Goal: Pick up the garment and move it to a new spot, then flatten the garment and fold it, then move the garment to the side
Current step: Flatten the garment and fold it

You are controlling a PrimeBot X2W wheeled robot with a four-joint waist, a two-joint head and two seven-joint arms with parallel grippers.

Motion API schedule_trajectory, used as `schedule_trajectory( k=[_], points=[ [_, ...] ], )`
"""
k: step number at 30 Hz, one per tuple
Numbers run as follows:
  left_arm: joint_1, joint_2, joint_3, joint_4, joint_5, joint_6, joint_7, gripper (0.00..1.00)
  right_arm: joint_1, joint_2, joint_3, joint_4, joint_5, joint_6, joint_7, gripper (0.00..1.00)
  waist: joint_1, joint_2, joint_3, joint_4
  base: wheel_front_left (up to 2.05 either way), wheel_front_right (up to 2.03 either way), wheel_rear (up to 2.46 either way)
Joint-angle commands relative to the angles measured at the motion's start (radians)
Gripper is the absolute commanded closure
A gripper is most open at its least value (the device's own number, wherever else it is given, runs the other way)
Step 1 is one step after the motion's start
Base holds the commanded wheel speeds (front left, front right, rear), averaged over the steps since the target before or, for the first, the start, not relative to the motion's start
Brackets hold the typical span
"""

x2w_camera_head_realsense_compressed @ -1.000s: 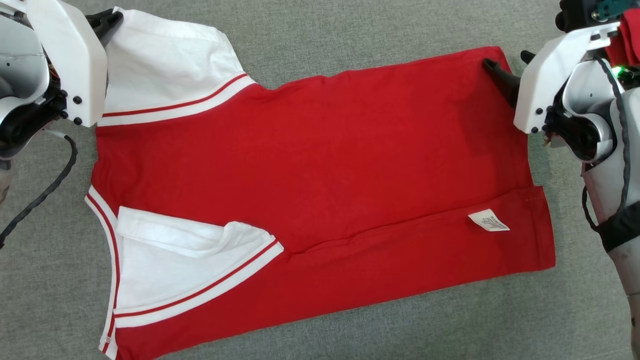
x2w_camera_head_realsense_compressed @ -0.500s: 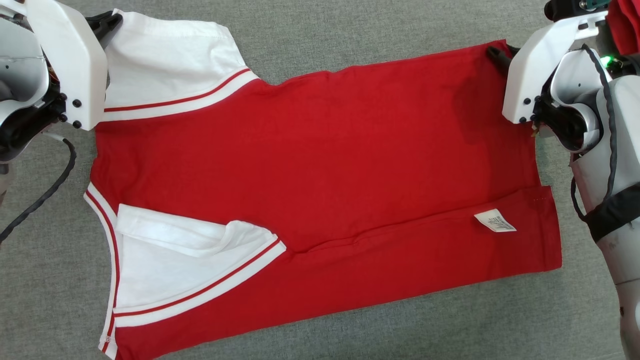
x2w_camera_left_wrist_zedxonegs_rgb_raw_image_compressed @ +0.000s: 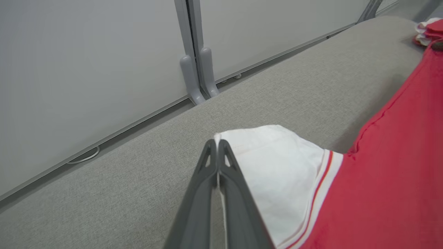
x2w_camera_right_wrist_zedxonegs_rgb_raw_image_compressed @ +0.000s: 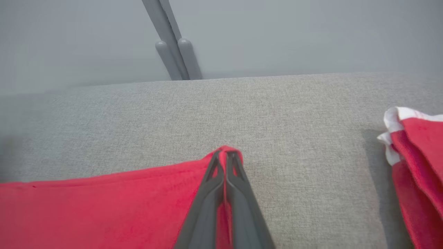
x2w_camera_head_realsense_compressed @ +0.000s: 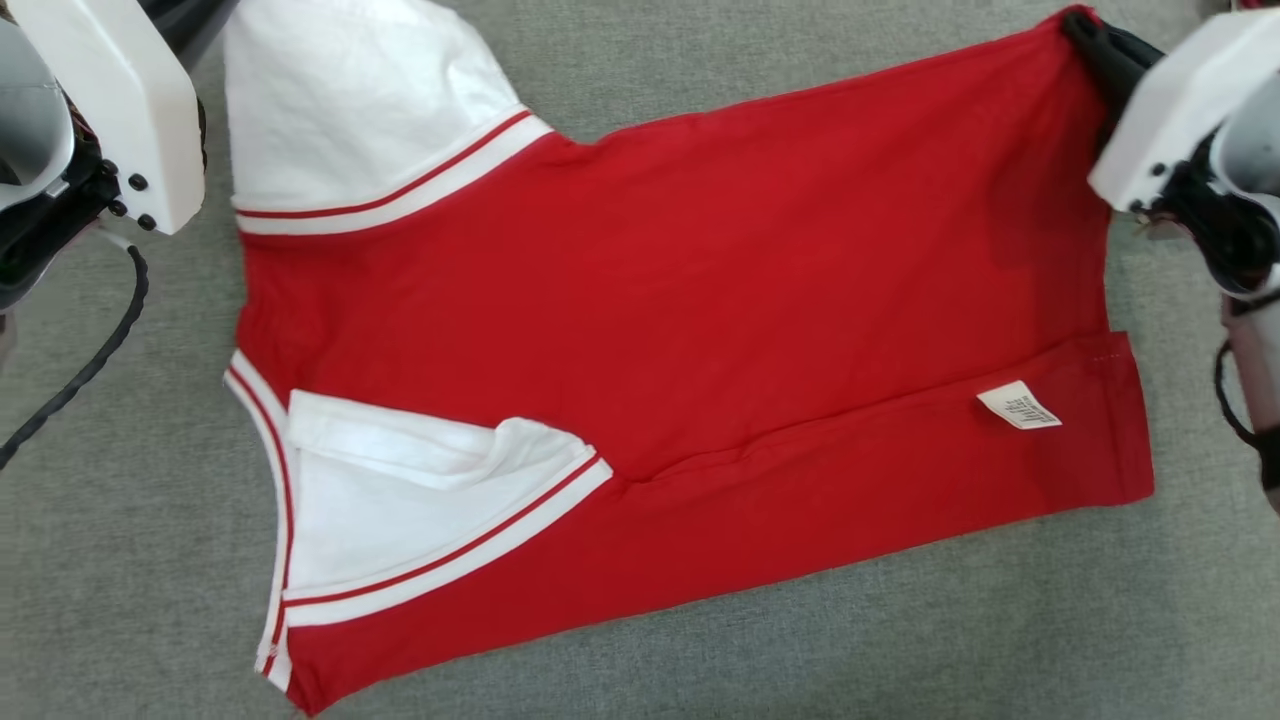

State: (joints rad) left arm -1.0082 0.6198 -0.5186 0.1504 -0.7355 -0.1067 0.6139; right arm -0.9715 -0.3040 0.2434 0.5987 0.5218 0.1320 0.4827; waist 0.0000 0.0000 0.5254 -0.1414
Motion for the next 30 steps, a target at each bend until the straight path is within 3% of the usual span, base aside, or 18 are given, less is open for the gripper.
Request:
schedule_trajectory(
  k=[1, 5, 13, 25, 30],
  points=[
    [0.014, 0.0, 0.011, -0.017, -0.023, -0.006, -0.01, 1.0, 0.036, -0.028, -0.014, -0.034, 0.045, -0.003, -0.011, 1.0, 0.0, 0.0, -0.015, 0.018, 0.0, 0.0, 0.0],
    [0.09, 0.016, 0.036, -0.112, -0.087, -0.002, -0.026, 1.0, 0.172, -0.127, -0.034, -0.192, 0.175, -0.002, 0.011, 1.0, 0.0, 0.0, -0.042, 0.058, 0.0, 0.0, 0.0],
    [0.251, 0.044, 0.067, -0.286, -0.158, 0.033, -0.052, 1.0, 0.374, -0.234, -0.118, -0.374, 0.277, -0.002, 0.05, 1.0, 0.0, 0.0, -0.078, 0.118, 0.0, 0.0, 0.0],
    [0.565, 0.122, 0.056, -0.539, -0.214, 0.1, -0.058, 1.0, 0.674, -0.287, -0.268, -0.587, 0.294, -0.002, 0.11, 1.0, 0.0, 0.0, -0.118, 0.192, 0.0, 0.0, 0.0],
    [0.673, 0.136, 0.036, -0.607, -0.205, 0.134, -0.076, 1.0, 0.781, -0.277, -0.323, -0.636, 0.285, -0.002, 0.131, 1.0, 0.0, 0.0, -0.119, 0.204, 0.0, 0.0, 0.0]
  ],
)
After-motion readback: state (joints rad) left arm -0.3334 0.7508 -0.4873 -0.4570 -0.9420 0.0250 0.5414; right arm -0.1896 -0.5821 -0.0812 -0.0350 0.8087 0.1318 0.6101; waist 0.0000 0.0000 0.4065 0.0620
